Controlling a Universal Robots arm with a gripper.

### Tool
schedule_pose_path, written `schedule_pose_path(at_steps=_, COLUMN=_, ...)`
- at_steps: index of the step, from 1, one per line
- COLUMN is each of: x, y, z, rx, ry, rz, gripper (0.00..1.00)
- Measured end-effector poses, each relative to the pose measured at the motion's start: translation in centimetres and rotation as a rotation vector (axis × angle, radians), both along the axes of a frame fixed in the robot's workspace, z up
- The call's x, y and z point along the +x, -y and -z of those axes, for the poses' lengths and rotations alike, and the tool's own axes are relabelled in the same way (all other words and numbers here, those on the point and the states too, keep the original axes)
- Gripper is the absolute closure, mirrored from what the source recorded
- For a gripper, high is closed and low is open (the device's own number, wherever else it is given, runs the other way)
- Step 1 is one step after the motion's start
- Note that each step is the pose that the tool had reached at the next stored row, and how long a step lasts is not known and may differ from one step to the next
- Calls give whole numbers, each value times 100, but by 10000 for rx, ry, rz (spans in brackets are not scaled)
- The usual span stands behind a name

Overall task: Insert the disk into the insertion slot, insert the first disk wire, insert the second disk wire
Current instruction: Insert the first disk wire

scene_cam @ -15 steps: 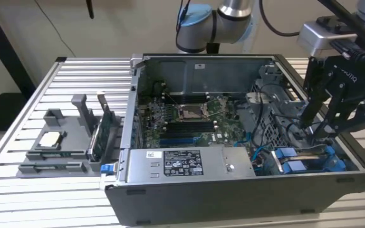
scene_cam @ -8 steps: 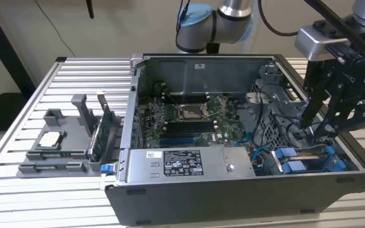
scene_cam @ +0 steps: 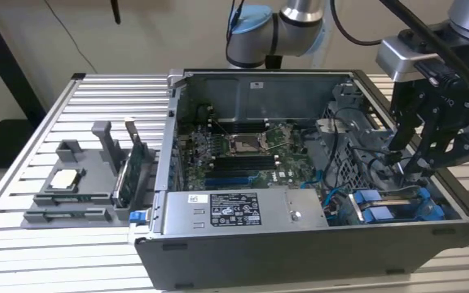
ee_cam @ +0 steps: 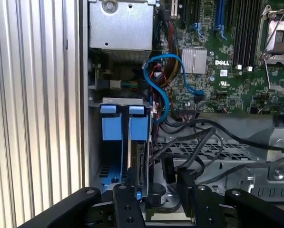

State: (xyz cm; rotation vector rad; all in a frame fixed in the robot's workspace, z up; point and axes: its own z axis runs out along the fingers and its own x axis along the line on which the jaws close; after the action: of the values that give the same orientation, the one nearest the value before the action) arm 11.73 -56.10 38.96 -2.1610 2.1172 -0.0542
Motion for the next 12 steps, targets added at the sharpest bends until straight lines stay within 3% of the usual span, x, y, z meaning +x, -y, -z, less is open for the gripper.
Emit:
schedule_pose_path(at_steps=6, x=-107, y=-14, z=8, rx=7, ry=84, rz=-6, gripper=53)
schedule_pose_path(at_steps=10, x=-197, y=-25, z=37, rx=7, ry=258, rz=-4, gripper=53)
schedule_pose_path(at_steps=12, x=-201, y=-33, z=45, rx=11, ry=312, rz=-5, gripper=62)
